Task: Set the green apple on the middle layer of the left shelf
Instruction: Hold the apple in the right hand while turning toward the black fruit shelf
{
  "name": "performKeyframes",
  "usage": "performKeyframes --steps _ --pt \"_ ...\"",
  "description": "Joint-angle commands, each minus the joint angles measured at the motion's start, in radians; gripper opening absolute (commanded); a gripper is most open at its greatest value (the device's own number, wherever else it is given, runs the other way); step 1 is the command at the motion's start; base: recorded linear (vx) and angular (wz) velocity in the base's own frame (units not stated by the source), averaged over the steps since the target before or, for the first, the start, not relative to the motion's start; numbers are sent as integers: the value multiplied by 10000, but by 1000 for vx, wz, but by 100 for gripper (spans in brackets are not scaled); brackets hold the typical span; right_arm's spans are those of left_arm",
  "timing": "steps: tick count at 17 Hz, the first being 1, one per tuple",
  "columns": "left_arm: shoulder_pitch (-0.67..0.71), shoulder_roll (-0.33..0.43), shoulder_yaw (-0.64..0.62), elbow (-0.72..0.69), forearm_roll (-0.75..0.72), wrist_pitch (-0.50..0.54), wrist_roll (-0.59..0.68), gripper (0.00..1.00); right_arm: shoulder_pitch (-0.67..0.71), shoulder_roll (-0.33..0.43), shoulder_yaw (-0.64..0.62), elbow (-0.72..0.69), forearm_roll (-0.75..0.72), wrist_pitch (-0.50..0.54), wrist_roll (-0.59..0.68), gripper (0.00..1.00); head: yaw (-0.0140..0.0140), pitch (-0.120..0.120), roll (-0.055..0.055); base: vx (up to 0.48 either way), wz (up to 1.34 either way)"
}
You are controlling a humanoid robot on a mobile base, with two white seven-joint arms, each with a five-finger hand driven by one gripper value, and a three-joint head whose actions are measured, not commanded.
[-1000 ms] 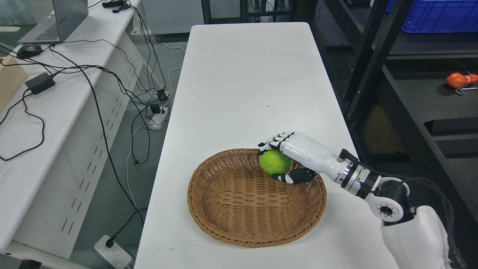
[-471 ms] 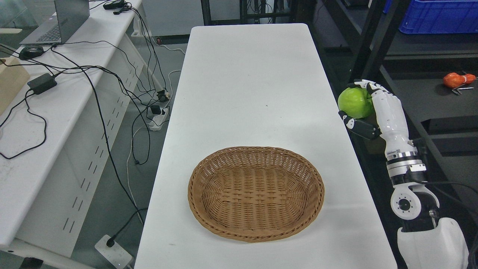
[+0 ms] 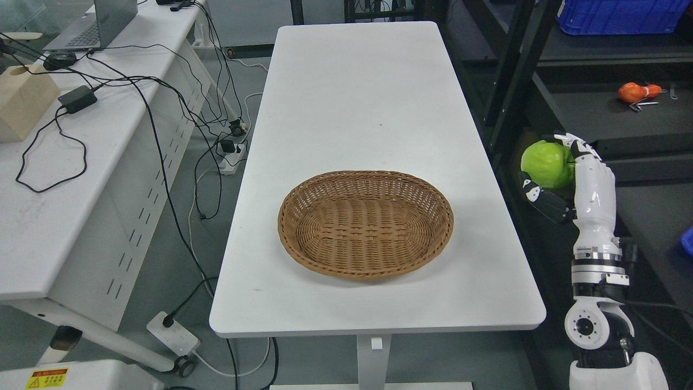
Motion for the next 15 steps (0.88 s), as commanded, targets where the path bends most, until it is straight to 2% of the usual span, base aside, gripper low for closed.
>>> performKeyframes --steps 1,15 --pt "2 175 0 -2 0 12 13 100 380 516 -340 -415 3 13 -72 0 0 0 0 -376 -1" --pt "2 175 0 -2 0 12 13 100 427 516 -309 -415 -28 -2 -103 0 0 0 0 -464 241"
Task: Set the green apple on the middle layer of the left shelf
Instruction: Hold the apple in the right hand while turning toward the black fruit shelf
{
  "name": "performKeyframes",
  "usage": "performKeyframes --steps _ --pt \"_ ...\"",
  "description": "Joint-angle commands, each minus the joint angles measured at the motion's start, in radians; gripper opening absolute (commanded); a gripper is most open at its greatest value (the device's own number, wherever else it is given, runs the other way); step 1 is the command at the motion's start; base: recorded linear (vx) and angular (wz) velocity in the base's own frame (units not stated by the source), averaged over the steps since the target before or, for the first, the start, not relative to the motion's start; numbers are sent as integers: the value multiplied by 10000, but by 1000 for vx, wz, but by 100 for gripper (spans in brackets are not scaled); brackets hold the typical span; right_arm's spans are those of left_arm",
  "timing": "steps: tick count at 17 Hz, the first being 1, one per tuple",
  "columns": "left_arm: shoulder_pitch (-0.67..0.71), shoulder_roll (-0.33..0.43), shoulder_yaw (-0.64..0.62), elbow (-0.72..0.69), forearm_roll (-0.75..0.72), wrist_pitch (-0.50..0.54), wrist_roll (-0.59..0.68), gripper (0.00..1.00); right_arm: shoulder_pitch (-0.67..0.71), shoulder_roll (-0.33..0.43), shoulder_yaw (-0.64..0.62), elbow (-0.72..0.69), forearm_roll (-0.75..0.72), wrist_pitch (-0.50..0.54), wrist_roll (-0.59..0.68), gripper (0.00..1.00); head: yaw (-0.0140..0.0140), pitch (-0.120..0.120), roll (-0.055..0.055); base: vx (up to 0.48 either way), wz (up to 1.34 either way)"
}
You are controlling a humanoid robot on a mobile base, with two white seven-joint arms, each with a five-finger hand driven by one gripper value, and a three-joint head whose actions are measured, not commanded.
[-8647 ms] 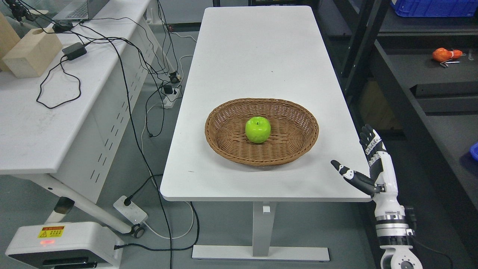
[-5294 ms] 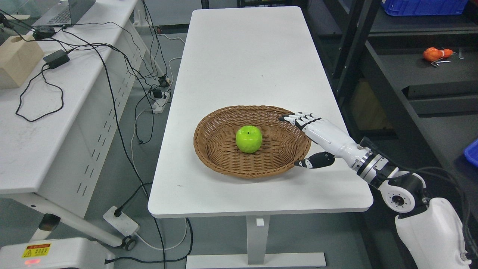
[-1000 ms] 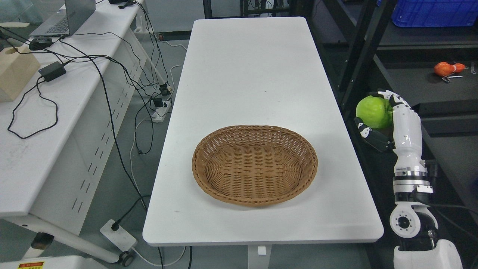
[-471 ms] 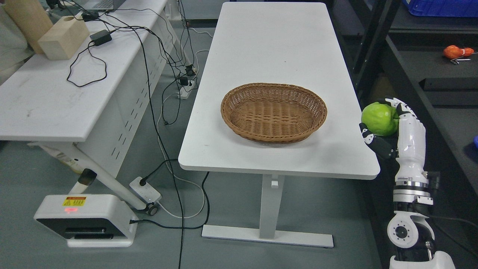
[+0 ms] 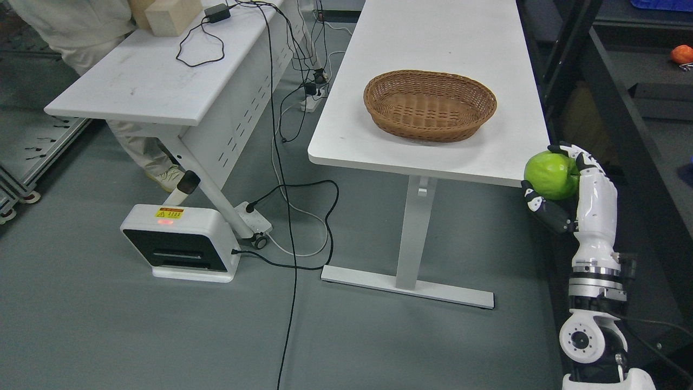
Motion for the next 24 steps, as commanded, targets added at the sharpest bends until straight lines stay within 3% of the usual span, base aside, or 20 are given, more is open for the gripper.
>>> performKeyframes --steps 1,6,11,16,24 --pt "-5 174 0 -4 0 10 -11 100 23 -40 -63 -86 -5 -15 -17 0 0 0 0 -449 193" --pt "-5 174 0 -4 0 -6 5 100 39 -40 -63 -70 -5 -15 -17 0 0 0 0 -490 -693" --pt "-5 174 0 -4 0 -6 -11 100 85 -40 -63 -55 -5 -15 -17 0 0 0 0 -274 -1834" --pt "-5 174 0 -4 0 -6 -11 100 116 -40 -47 -40 -5 -15 -17 0 0 0 0 -45 -1798" --pt "-5 174 0 -4 0 10 -11 100 85 -40 44 175 26 16 120 0 0 -2 0 117 -523"
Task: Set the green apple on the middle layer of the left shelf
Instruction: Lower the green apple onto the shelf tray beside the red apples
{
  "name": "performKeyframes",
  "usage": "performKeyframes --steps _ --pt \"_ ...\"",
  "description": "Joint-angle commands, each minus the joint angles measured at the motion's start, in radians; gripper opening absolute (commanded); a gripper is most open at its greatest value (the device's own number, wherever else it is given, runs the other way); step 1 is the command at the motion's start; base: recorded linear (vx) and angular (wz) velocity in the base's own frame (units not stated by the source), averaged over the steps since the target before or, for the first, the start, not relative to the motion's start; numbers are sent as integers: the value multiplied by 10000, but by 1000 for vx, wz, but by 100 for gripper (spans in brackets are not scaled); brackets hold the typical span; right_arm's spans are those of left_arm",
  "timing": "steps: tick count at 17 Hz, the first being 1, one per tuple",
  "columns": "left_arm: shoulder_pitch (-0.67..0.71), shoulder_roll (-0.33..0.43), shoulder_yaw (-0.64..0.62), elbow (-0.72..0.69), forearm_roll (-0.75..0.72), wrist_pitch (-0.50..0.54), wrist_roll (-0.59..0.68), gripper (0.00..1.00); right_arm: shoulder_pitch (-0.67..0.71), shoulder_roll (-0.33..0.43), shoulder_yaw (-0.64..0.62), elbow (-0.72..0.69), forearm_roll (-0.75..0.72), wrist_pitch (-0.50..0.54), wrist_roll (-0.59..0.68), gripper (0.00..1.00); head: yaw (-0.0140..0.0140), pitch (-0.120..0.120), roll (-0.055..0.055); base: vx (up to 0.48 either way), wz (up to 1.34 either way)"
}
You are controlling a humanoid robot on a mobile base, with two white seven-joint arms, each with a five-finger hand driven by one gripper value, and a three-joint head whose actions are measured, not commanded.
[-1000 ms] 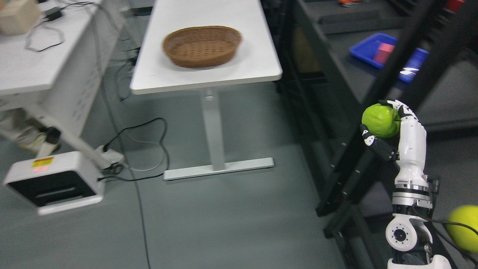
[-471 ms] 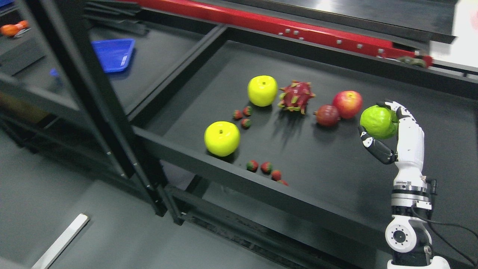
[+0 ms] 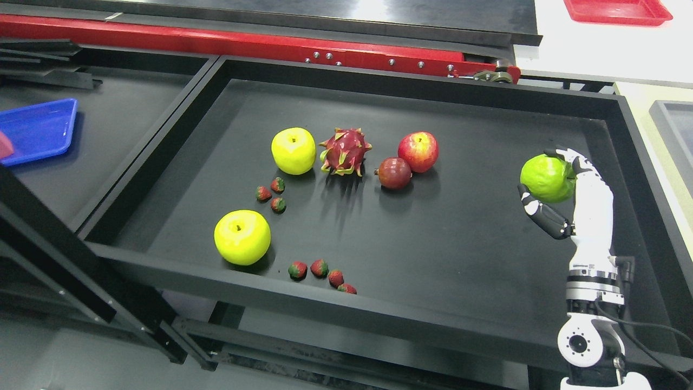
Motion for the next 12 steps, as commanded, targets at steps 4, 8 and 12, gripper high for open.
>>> performKeyframes --steps 4,8,12 --pt "0 175 0 15 0 -17 11 100 -51 -164 1850 899 269 79 1095 0 0 -1 0 151 -58" --pt "0 175 0 0 0 -17 -4 100 -205 -164 3354 2080 1692 64 1756 0 0 -1 0 187 -11" --pt "0 175 0 15 0 -17 11 100 -67 -164 3649 2130 1759 49 2416 0 0 -1 0 145 -30"
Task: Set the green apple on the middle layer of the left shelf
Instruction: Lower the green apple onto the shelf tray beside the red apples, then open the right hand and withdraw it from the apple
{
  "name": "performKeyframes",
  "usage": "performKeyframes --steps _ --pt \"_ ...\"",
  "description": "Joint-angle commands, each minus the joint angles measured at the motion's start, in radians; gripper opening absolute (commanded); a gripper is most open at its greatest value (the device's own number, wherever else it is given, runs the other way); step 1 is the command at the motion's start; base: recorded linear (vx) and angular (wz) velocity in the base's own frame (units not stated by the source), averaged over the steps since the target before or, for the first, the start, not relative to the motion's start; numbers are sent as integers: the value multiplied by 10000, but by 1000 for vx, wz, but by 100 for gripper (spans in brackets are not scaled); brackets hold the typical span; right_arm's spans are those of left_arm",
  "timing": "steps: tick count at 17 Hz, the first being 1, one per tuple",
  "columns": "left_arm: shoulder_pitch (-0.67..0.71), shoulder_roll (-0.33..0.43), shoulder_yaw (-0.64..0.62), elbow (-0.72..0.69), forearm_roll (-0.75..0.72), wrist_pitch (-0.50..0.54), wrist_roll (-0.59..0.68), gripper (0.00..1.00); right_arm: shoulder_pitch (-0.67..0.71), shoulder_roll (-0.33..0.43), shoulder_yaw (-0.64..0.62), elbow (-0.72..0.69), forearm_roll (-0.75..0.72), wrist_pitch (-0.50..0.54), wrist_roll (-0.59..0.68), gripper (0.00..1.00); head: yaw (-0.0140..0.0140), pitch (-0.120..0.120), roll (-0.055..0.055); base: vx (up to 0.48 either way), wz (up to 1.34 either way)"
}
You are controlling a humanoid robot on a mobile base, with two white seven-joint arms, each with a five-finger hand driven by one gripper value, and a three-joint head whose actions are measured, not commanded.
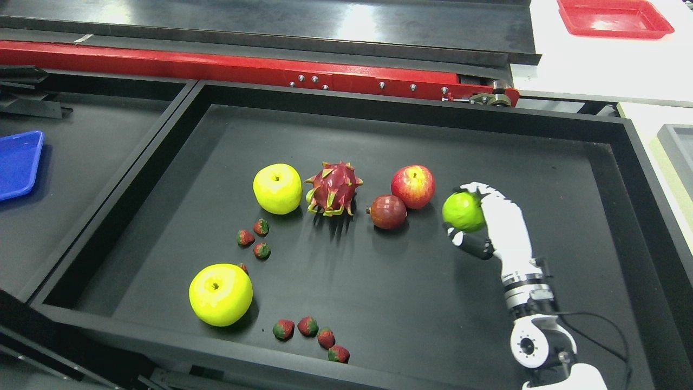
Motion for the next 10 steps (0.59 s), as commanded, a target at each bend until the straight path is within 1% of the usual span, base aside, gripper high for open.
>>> performKeyframes --steps 1,3,7,8,9,10 --pt "0 175 0 13 0 -11 4 100 174 -170 1729 730 367 -73 742 0 0 0 0 113 -3" --pt "0 175 0 -2 0 -11 -11 100 328 -170 1883 283 351 -287 1296 0 0 0 0 90 -5" --pt "0 175 0 -2 0 -10 -11 100 298 -170 1914 282 305 -380 1374 0 0 -1 0 49 -2" --pt "0 175 0 -2 0 5 -11 100 267 -170 1823 252 305 -320 1374 6 0 -1 0 14 0" --pt "0 175 0 -2 0 5 -11 100 252 -170 1716 176 138 -197 1390 58 0 -1 0 14 0" --pt "0 175 0 -2 15 -10 -11 100 267 -170 1624 8 -365 -196 1420 100 0 -1 0 0 0"
